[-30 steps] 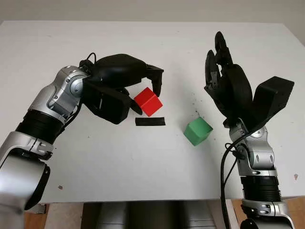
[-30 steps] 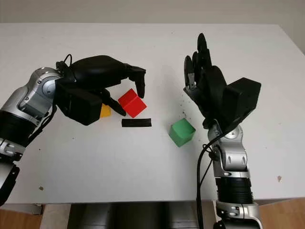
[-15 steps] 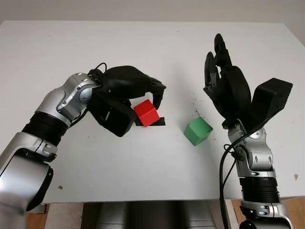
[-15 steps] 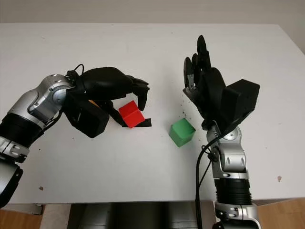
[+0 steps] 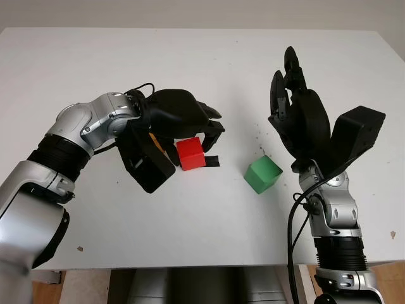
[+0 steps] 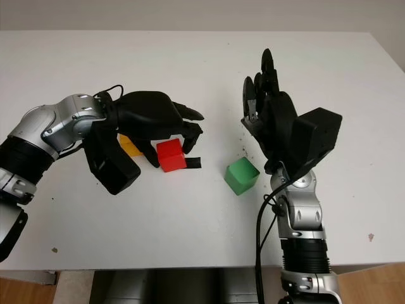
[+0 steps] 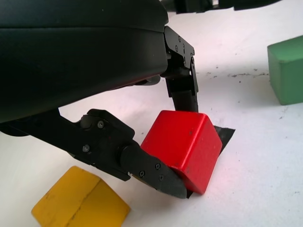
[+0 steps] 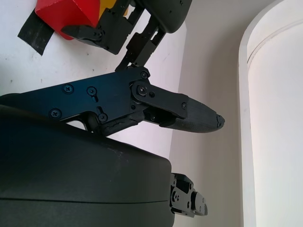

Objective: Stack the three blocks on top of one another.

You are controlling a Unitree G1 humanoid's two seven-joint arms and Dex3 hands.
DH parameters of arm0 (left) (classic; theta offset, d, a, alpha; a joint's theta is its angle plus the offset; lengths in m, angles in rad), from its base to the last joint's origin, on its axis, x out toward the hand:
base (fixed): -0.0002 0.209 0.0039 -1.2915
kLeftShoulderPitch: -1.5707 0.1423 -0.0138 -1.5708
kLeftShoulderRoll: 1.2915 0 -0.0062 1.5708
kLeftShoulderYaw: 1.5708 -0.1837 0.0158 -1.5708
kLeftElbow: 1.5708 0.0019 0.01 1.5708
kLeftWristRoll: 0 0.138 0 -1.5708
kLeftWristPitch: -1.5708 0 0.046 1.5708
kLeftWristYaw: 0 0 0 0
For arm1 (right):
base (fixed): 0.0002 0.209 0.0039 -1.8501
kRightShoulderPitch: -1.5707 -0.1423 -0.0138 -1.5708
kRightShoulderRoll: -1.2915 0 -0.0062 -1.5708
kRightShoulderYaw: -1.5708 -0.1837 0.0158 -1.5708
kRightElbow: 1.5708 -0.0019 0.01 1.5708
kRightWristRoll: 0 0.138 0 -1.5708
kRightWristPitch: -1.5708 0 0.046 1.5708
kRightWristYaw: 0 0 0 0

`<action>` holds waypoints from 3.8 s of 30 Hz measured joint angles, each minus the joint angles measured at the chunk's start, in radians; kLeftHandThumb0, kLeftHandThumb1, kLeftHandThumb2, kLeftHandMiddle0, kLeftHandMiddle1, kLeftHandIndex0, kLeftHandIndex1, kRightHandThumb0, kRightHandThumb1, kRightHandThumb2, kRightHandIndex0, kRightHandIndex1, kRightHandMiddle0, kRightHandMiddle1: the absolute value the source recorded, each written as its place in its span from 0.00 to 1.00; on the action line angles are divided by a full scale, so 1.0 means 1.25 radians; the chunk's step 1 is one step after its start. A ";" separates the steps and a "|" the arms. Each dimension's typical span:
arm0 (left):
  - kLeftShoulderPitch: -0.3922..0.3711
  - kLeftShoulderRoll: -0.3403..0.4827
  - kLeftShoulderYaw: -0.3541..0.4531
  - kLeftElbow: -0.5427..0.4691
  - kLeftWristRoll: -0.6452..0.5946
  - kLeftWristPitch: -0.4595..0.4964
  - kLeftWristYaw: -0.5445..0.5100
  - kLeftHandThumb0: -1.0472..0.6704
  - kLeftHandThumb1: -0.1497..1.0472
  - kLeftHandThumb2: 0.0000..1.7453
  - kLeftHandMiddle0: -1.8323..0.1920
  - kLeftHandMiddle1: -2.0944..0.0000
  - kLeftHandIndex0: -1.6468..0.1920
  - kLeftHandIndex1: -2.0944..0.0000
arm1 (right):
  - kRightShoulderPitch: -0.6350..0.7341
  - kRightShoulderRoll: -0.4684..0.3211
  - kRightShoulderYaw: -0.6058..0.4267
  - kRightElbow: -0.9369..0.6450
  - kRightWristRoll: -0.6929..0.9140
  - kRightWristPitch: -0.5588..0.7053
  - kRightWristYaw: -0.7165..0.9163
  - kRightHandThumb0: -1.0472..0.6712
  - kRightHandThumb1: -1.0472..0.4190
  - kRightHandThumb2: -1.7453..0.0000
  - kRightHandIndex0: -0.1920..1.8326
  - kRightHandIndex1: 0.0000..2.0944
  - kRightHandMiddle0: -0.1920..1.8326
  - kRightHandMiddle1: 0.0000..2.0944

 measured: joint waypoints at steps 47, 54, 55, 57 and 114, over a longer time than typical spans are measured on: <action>-0.036 -0.010 -0.070 0.070 0.121 -0.059 0.150 0.20 0.85 0.03 0.99 0.99 0.92 0.90 | 0.015 0.010 0.000 -0.025 0.002 0.027 -0.030 0.25 0.00 0.64 0.00 0.00 0.00 0.00; -0.055 0.021 -0.076 0.038 0.169 -0.067 0.213 0.11 0.86 0.03 1.00 1.00 1.00 1.00 | 0.018 0.010 0.002 -0.044 -0.003 0.045 -0.030 0.26 0.00 0.63 0.00 0.00 0.00 0.00; -0.057 0.027 -0.073 0.034 0.161 -0.073 0.209 0.12 0.85 0.03 1.00 1.00 1.00 1.00 | 0.018 0.010 0.003 -0.045 -0.004 0.047 -0.031 0.26 0.00 0.62 0.00 0.00 0.00 0.00; -0.056 0.046 -0.061 0.015 0.132 -0.077 0.181 0.12 0.85 0.03 1.00 1.00 1.00 1.00 | 0.019 0.010 0.004 -0.049 -0.004 0.054 -0.034 0.26 0.00 0.62 0.00 0.00 0.00 0.00; 0.430 0.137 0.271 -0.556 -0.039 0.700 -0.027 0.08 0.98 0.03 0.95 0.97 0.78 0.96 | -0.005 -0.001 -0.006 0.004 0.001 0.013 0.012 0.26 0.00 0.62 0.00 0.00 0.00 0.00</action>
